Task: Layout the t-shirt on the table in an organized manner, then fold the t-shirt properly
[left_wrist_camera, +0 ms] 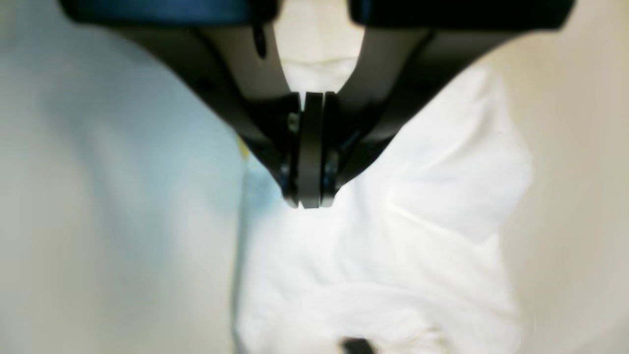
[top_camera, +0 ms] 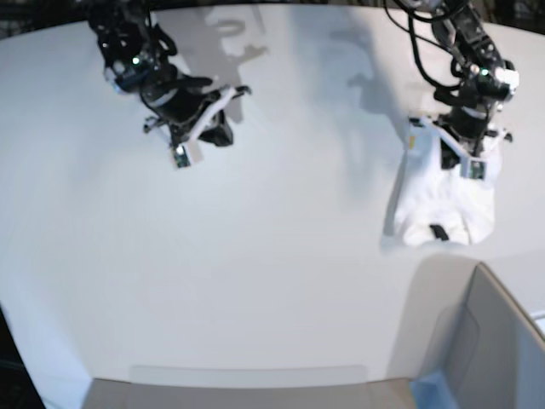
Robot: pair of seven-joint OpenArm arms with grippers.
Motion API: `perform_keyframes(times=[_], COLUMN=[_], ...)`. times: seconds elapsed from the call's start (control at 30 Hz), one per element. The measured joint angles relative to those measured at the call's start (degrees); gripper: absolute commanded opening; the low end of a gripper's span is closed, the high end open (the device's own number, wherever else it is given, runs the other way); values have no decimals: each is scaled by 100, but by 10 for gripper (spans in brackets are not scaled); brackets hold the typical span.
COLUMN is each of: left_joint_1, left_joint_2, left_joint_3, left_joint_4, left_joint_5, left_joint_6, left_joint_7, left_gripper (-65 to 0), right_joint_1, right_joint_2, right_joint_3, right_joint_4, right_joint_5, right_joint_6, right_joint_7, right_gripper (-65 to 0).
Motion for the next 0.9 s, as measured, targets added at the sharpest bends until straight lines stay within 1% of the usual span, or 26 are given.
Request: perform_keyframes(times=[0.07, 0.13, 0.2, 0.27, 0.3, 0.33, 0.37, 0.4, 0.43, 0.5, 0.57, 0.63, 0.7, 0.8, 0.83, 0.9], left_joint_1=[225, 450, 562, 557, 555, 542, 540, 538, 538, 706, 920, 1185, 1480, 1921, 2024, 2223], left_joint_2=[-39, -31, -9, -50, -118, -186, -240, -269, -273, -264, -223, -219, -114, 199, 295, 348], left_joint_3=[-286, -577, -970, -1357, -1497, -1580, -1650, -1698, -1709, -1762, -1764, -1790, -1851, -1991, -2024, -2111], left_joint_4=[20, 15, 15, 15, 17, 17, 17, 17, 17, 28, 63, 109, 212, 334, 337, 328], left_joint_5=[-636, -1117, -1486, -1821, -1891, -1893, -1906, -1919, -1919, -1963, -1996, -1967, -1945, -2002, -1987, -1954], left_joint_6=[0, -4, -22, -2, 0, 0, -2, 0, 2, 0, -35, -22, 46, -22, -20, -22], left_joint_7=[-63, -15, -15, -2, -50, -57, -52, -55, -57, -61, -59, -48, -68, -66, -59, -50], left_gripper=[-650, -650, -650, -650, -650, -650, -650, -650, -650, -650, -650, -650, -650, -650, -650, -650], right_joint_1=[-52, -153, -398, -708, -850, -990, -1174, -1346, -1508, -1878, -2177, -2424, -2706, -3119, -3268, -3460], right_joint_2=[-2, -2, 15, 11, 22, 48, 107, 201, 291, 522, 817, 988, 951, 933, 938, 973], right_joint_3=[2, 15, 13, 17, 11, 15, 13, 15, 17, 15, 11, 17, 37, -4, -4, -2], right_joint_4=[4, 7, 7, 7, 7, 4, 7, 24, 26, 26, 22, 20, 20, 24, 26, 24], right_joint_5=[-11, -24, -20, -15, -4, -2, -2, 0, -2, -4, -184, -645, -1115, -1615, -1683, -1681], right_joint_6=[0, -2, -2, -11, -7, -13, -4, -7, -4, -13, -35, -44, -90, 42, -13, -44], right_joint_7=[68, 146, 468, 1196, 1593, 2085, 2732, 3180, 3477, 3860, 3864, 3910, 3950, 3952, 3974, 3915], right_gripper=[-650, -650, -650, -650, -650, -650, -650, -650, -650, -650, -650, -650, -650, -650, -650, -650])
